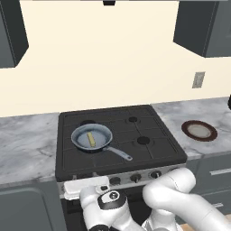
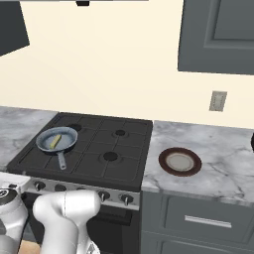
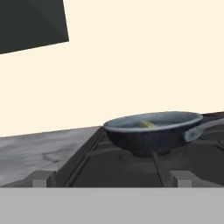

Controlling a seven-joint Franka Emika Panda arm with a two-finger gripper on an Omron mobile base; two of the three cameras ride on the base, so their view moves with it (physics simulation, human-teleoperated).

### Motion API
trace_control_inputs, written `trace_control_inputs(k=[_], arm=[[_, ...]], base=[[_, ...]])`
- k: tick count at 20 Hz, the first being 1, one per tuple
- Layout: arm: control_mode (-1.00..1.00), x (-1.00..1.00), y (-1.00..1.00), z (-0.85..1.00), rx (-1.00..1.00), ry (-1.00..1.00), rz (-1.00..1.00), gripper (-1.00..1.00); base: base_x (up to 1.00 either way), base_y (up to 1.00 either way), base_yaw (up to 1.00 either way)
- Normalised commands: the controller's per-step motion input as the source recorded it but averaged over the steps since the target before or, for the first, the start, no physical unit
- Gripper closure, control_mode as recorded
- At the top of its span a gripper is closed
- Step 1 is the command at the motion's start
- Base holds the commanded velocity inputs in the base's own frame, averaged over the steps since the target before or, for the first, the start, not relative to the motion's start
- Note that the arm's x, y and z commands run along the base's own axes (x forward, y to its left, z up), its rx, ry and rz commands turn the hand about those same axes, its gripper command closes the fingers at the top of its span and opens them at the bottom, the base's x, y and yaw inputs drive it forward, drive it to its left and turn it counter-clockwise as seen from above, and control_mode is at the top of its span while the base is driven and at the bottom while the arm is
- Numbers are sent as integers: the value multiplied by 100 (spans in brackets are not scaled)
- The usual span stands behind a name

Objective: Pick up the butter stick and place it in the pan. Then turn on the burner for the pan.

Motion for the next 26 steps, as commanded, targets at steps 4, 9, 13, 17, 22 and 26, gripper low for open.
trace_control_inputs(k=[4, 9, 13, 17, 22, 26], arm=[[-100, 0, 14, -4, 6, 0, -10, -100], [-100, 0, 6, -17, 5, -1, -5, -100], [-100, 0, 1, -26, 1, -1, 0, -100], [-100, 0, 0, -19, 0, 0, 0, -100], [-100, 0, 0, -24, 0, 0, 0, -100], [-100, 0, 1, -32, 0, 0, 0, -100]], base=[[0, 0, 0], [0, 0, 0], [0, 0, 0], [0, 0, 0], [0, 0, 0], [0, 0, 0]])
